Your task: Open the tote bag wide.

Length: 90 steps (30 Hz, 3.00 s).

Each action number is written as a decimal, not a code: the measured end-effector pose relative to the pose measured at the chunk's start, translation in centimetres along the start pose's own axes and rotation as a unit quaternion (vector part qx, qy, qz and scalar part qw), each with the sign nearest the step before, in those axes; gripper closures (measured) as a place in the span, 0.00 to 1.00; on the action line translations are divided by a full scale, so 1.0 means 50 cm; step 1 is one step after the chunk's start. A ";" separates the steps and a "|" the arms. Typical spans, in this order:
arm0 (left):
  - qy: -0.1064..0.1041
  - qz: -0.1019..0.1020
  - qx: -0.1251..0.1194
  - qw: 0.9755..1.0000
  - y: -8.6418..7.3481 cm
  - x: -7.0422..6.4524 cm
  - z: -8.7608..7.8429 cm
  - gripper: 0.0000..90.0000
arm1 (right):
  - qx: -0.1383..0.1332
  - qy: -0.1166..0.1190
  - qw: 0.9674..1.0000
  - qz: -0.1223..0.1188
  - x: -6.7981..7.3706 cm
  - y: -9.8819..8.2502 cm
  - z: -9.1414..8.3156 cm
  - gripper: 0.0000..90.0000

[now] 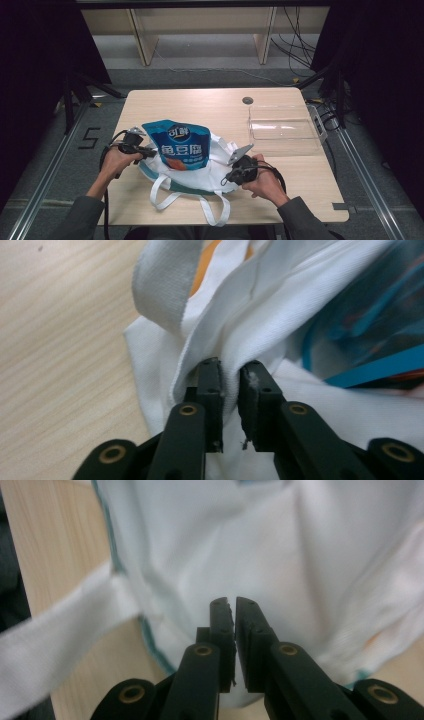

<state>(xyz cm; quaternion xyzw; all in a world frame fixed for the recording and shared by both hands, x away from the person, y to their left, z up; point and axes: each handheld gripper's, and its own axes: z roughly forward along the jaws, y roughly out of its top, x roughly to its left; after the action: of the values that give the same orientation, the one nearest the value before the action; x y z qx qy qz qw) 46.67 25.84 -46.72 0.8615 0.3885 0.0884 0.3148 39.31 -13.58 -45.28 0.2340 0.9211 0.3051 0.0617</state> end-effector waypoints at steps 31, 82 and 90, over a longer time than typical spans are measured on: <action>0.003 -0.014 0.022 1.000 -0.050 -0.001 0.009 0.99 | 0.019 -0.086 0.995 0.054 -0.142 0.018 0.057 1.00; 0.002 -0.002 -0.089 0.996 -0.086 -0.156 -0.157 0.31 | -0.053 -0.054 0.995 0.057 -0.089 0.034 -0.072 0.55; 0.012 -0.001 -0.098 0.995 -0.104 -0.179 -0.176 0.28 | -0.054 -0.046 0.997 0.043 -0.084 0.039 -0.083 0.52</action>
<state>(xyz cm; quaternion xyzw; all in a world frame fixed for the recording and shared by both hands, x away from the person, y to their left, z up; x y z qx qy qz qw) 33.88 26.15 -42.15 0.8250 0.3827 0.1364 0.3928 42.74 -16.39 -40.88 0.2836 0.8885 0.3459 0.1029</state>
